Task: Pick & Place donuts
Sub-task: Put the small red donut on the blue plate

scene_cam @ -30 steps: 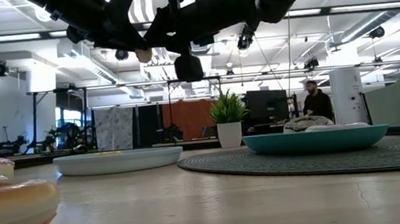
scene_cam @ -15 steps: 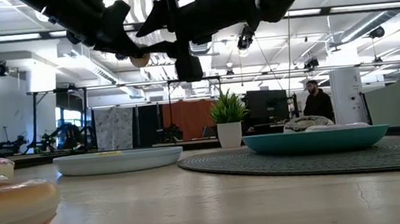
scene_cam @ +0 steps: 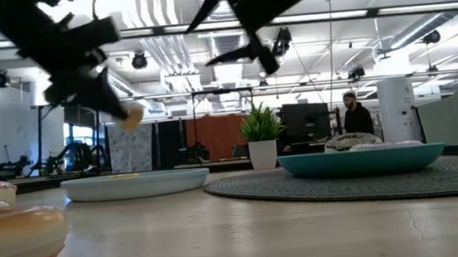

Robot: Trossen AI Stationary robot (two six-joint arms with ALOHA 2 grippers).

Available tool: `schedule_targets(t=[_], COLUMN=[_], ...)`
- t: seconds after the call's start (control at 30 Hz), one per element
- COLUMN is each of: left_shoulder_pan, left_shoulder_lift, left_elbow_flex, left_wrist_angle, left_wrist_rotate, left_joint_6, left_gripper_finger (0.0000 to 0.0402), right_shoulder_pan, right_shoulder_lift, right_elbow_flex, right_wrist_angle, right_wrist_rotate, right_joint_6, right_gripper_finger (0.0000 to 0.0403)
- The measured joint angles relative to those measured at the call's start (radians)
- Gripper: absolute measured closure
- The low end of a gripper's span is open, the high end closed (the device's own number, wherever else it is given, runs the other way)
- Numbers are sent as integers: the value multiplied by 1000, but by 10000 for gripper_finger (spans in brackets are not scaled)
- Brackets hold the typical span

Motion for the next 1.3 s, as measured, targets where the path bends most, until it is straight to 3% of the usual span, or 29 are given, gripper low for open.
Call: schedule_targets(t=[0.1, 0.23, 0.53, 0.73, 0.97, 1.17, 1.3], left_shoulder_pan=[-53, -120, -131, -116, -109, -110, -110], left_shoulder_lift=[5, 10, 117, 197, 177, 123, 73], left_elbow_flex=[-56, -94, -127, -121, -103, -44, 18], left_wrist_angle=[41, 103, 136, 138, 114, -42, -194], left_wrist_rotate=[101, 125, 187, 168, 253, 261, 345], left_joint_6=[71, 174, 305, 291, 174, 142, 106], left_gripper_finger=[399, 400, 399, 373, 304, 266, 262], right_shoulder_pan=[-11, -17, -16, -13, -14, -14, -14], right_shoulder_lift=[-98, -185, -225, -226, -226, -226, -226], right_elbow_flex=[-18, -63, -157, -177, -176, -176, -176], right_wrist_angle=[-124, -203, -169, -103, -89, -89, -92], right_wrist_rotate=[25, 75, 95, 96, 98, 94, 87], right_joint_6=[-26, -30, 50, 43, 22, 17, 7], right_gripper_finger=[137, 141, 149, 152, 153, 153, 152])
